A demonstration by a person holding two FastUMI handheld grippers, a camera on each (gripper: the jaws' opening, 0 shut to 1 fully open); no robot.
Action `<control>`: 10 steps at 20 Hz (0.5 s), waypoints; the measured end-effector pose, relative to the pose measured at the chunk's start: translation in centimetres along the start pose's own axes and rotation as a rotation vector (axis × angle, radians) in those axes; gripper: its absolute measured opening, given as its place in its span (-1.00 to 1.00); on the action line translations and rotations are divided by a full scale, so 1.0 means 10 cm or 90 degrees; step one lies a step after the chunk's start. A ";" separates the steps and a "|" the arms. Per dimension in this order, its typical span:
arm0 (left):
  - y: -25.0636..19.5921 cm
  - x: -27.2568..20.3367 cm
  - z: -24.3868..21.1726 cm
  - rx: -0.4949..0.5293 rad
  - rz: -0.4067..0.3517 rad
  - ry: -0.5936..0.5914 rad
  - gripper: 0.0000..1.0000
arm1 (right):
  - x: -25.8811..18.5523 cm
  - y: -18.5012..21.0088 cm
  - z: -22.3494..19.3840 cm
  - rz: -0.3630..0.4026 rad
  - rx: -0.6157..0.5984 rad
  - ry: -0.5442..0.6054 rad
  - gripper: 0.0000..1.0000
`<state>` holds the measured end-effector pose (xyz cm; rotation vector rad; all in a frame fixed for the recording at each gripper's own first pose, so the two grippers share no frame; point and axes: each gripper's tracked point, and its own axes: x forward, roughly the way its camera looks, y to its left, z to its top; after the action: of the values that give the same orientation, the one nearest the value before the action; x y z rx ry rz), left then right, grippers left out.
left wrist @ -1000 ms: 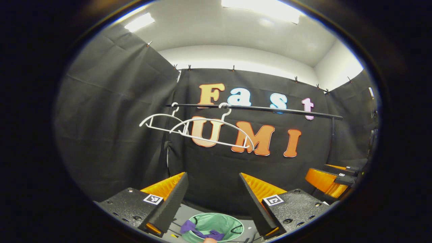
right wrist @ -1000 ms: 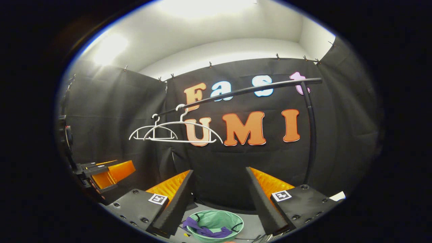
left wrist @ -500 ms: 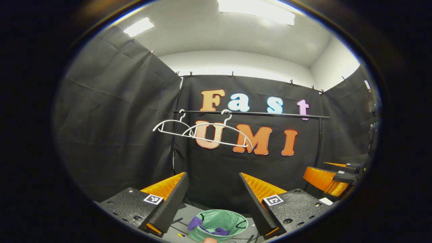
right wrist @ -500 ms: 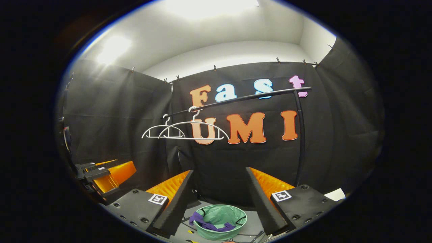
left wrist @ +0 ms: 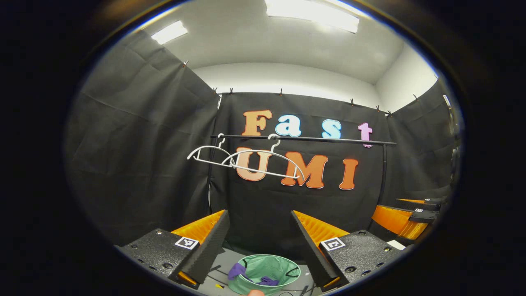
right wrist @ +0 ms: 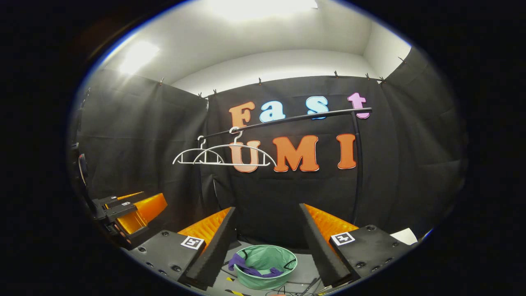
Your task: Grasp the clothes on the hanger with both hands and then place them into the laundry hamper below.
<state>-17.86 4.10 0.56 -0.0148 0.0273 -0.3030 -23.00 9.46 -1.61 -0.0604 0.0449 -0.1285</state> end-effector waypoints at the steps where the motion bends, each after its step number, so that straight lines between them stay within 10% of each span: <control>1: -0.01 -0.01 -0.01 -0.003 -0.002 0.002 0.86 | 0.00 -0.02 0.01 -0.002 -0.001 0.000 0.94; 10: 0.12 -0.19 -0.02 -0.011 0.017 0.010 0.86 | 0.04 0.25 -0.02 0.036 -0.004 -0.005 0.93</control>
<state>-19.35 5.81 0.39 -0.0294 0.0455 -0.2760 -22.30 11.92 -1.97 -0.0659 0.0390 -0.0720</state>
